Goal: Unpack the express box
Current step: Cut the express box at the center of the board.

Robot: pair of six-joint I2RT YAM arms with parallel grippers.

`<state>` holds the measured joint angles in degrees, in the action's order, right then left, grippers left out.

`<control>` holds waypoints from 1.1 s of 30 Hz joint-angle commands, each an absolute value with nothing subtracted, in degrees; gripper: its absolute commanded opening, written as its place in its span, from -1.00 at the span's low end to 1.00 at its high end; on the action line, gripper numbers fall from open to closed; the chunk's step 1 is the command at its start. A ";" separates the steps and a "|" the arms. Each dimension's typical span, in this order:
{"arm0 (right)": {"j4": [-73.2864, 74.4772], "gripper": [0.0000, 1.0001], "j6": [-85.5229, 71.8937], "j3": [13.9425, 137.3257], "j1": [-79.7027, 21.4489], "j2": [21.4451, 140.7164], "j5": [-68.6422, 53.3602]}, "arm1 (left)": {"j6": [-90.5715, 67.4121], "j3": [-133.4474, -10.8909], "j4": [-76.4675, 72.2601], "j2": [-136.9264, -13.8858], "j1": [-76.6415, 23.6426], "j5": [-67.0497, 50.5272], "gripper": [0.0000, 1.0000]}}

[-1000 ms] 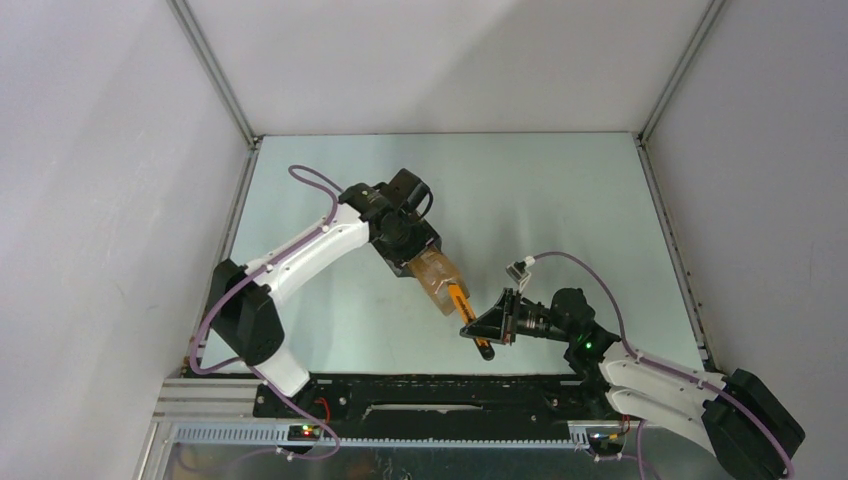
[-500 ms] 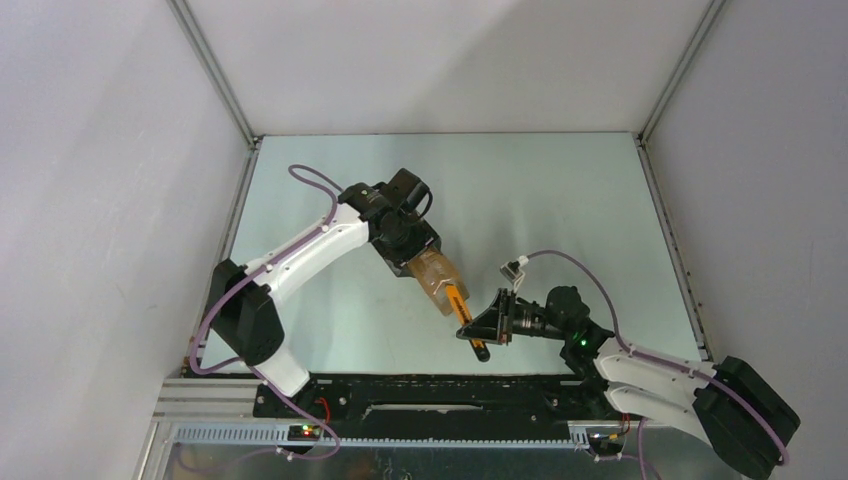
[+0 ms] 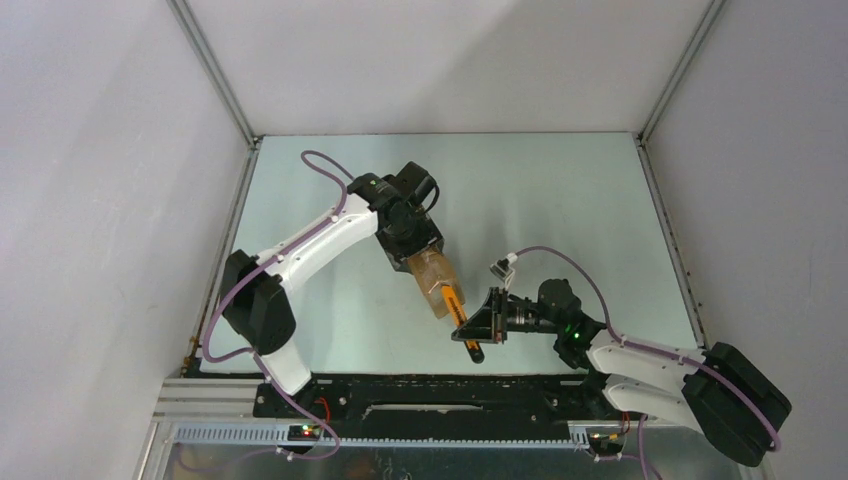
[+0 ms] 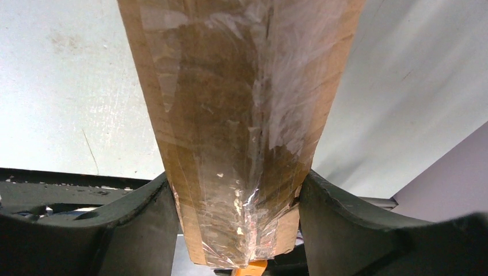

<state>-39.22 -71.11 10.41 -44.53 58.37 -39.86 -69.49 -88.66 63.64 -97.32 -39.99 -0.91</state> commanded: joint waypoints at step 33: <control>-42.25 -1.00 -71.98 13.10 -44.55 61.53 -42.30 | -68.94 -84.74 57.62 -91.97 -37.48 1.59 -0.08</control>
<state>-45.76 -74.87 12.36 -46.63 66.46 -45.80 -66.70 -87.29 59.20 -95.79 -37.21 1.52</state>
